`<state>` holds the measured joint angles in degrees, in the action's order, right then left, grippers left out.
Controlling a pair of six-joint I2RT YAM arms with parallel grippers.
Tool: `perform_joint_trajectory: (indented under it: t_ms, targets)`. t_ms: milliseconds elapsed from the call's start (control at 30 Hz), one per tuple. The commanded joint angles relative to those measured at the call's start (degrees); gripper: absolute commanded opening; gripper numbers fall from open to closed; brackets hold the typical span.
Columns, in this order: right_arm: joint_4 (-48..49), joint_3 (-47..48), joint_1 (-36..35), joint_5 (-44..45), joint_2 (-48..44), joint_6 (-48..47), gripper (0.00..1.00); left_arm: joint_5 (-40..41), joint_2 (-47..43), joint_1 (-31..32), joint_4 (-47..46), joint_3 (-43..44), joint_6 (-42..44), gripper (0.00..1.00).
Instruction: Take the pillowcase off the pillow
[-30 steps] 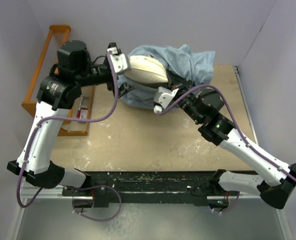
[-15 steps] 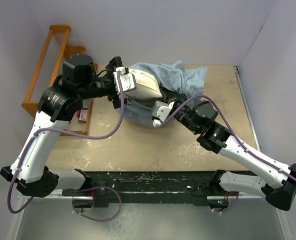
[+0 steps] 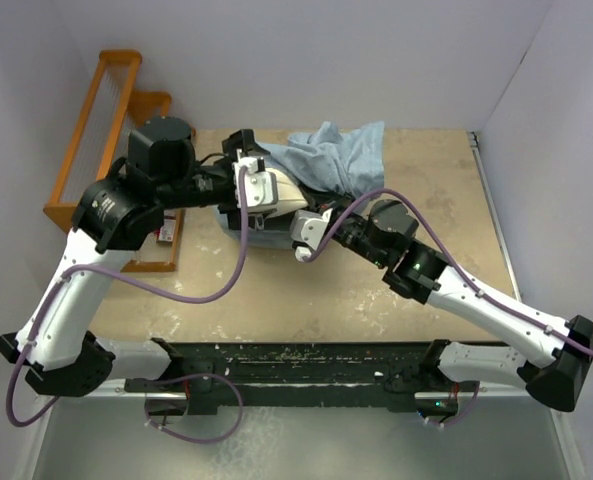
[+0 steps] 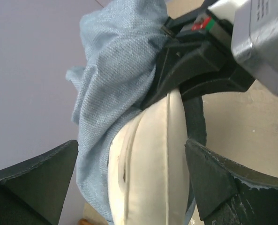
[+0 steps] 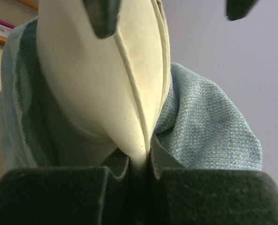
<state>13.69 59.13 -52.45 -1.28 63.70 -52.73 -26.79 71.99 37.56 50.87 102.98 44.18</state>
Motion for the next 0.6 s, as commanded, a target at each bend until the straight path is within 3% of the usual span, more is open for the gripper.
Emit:
perform_joint_trajectory:
  t_ms: [0, 367, 467, 533, 567]
  targets:
    - [3.6, 3.7, 0.1, -1.9, 0.5, 4.3, 0.00, -1.3, 7.1, 0.1, 17.9, 9.8, 4.3, 0.99]
    - [2.3, 5.2, 0.0, -2.7, 1.2, 7.4, 0.00, 12.6, -0.9, 0.1, 6.9, -4.8, 2.8, 0.77]
    - [2.5, 5.6, 0.1, -3.7, 1.5, 8.4, 0.00, 17.8, -3.2, 0.1, 0.4, -10.6, 3.5, 0.55]
    - [3.8, 6.3, 0.1, -4.0, 1.8, 11.8, 0.00, 20.2, -3.7, 0.1, -2.4, -12.2, 3.7, 0.36]
    - [4.1, 6.5, 0.1, -3.8, 1.9, 13.5, 0.00, 21.5, -3.6, 0.1, -3.6, -12.5, 3.8, 0.21]
